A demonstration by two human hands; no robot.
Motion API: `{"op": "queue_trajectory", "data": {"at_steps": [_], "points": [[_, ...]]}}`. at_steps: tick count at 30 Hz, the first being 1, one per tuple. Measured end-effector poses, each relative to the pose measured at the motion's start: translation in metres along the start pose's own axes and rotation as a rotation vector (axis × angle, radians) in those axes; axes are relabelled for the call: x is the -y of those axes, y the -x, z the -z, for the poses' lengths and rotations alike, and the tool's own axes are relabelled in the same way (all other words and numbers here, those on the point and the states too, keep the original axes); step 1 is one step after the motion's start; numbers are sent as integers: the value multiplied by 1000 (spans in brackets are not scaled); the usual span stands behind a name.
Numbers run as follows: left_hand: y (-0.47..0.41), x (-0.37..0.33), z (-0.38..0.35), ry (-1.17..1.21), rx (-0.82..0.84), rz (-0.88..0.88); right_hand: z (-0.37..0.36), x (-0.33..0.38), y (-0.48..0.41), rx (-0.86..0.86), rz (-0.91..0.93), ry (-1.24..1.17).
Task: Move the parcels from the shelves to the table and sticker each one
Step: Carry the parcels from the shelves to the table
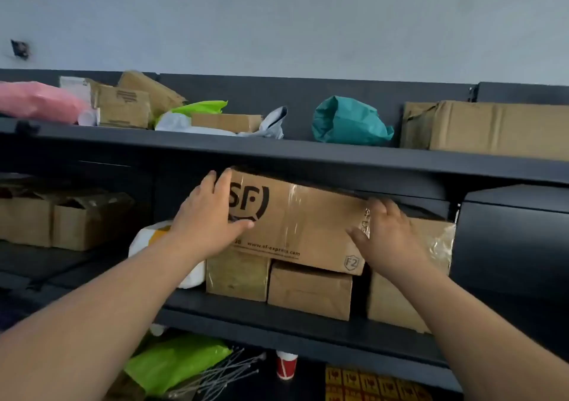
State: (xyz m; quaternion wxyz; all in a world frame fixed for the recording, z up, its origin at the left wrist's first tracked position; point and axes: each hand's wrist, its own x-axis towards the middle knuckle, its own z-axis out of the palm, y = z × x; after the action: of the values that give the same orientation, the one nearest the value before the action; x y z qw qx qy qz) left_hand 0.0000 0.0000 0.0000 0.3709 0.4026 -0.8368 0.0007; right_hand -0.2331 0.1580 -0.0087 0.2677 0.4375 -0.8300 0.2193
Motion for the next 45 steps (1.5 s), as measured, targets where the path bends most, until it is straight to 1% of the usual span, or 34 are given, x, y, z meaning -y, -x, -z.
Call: {"op": "queue_trajectory", "data": {"at_steps": [3,5,9,15,19,28,32,34,36,37,39,41,43,45], "points": [[-21,11,-9,75,-4,-7,-10,4,-14,-25,-66,22],[-33,14,-16,135,25,-17,-14,6,-20,18,-84,23],[-47,15,-27,220,37,-51,-20,8,-29,40,-96,11],[-54,13,-37,322,-13,-33,-29,14,-36,-1,-142,32],[-54,15,-39,359,-53,-17,-32,23,-37,-63,-152,-3],[-35,34,-17,375,-153,0,-25,52,-26,-110,-132,-129],[-11,57,2,384,-182,18,-14,71,-6,-185,-49,-161],[1,66,8,389,-172,23,-10,76,4,-207,-20,-227],[6,72,10,423,-146,47,-5,77,8,-195,-80,-371],[6,73,11,463,-131,82,-3,76,8,-165,-142,-469],[2,73,14,589,-77,198,0,74,4,-53,-285,-643],[-2,71,15,730,-4,288,-4,70,1,62,-369,-761],[-2,68,14,801,31,294,-9,68,-1,96,-384,-819],[2,65,15,804,-3,304,-12,65,1,74,-369,-836]]}}
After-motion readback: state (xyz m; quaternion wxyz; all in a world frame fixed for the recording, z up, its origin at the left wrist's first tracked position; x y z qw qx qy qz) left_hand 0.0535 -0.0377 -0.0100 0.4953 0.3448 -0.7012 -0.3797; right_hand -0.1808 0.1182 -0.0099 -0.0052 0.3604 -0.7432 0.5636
